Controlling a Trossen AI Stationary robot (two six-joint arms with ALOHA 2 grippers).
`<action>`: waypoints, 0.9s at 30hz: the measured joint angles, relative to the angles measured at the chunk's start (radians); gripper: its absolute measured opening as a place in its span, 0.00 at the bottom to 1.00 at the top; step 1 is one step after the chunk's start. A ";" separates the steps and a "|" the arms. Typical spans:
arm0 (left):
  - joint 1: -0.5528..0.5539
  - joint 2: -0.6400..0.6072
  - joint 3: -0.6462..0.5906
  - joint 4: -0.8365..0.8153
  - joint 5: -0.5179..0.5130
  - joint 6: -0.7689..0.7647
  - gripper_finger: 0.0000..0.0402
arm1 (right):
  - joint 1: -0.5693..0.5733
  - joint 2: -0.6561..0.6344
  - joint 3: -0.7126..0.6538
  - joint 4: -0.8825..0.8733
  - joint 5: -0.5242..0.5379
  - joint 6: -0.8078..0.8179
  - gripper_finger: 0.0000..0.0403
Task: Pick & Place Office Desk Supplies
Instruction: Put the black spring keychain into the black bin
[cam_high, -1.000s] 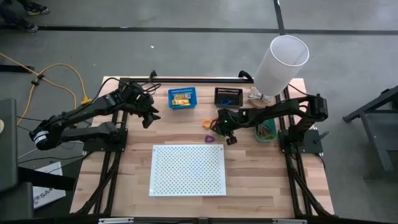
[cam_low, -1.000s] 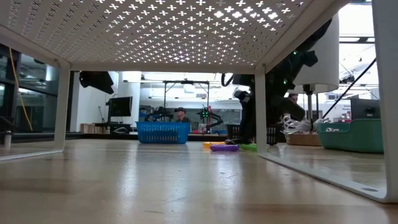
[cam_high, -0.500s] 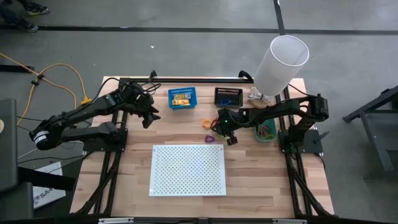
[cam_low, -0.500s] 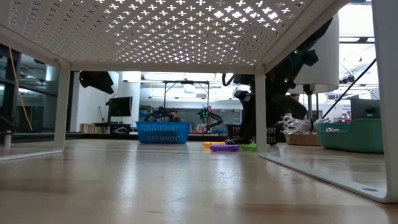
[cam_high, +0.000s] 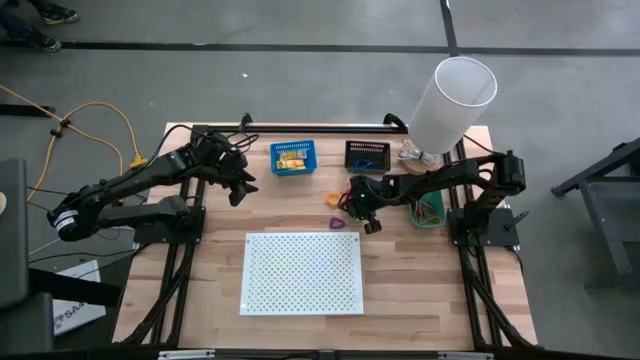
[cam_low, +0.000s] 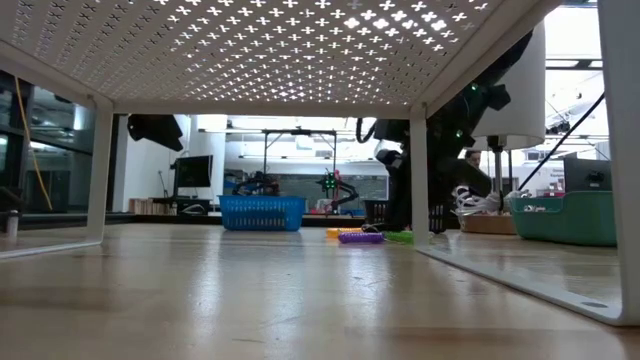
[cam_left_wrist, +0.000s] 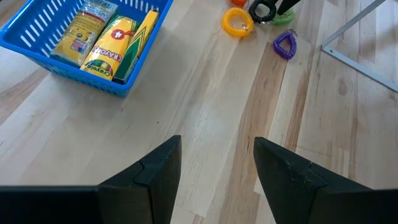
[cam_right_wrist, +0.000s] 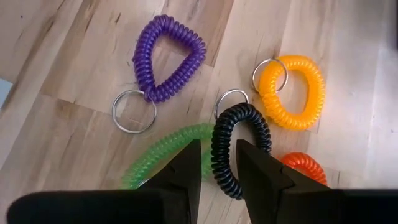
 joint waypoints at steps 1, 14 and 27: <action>0.000 0.000 0.000 0.000 0.000 0.000 0.49 | 0.000 0.000 0.000 0.004 0.000 0.000 0.22; 0.000 0.000 0.000 0.000 0.000 0.000 0.49 | -0.005 0.000 0.000 0.009 -0.004 0.000 0.22; 0.000 0.000 0.000 0.000 0.000 0.000 0.49 | -0.005 0.000 0.000 0.006 -0.008 0.005 0.22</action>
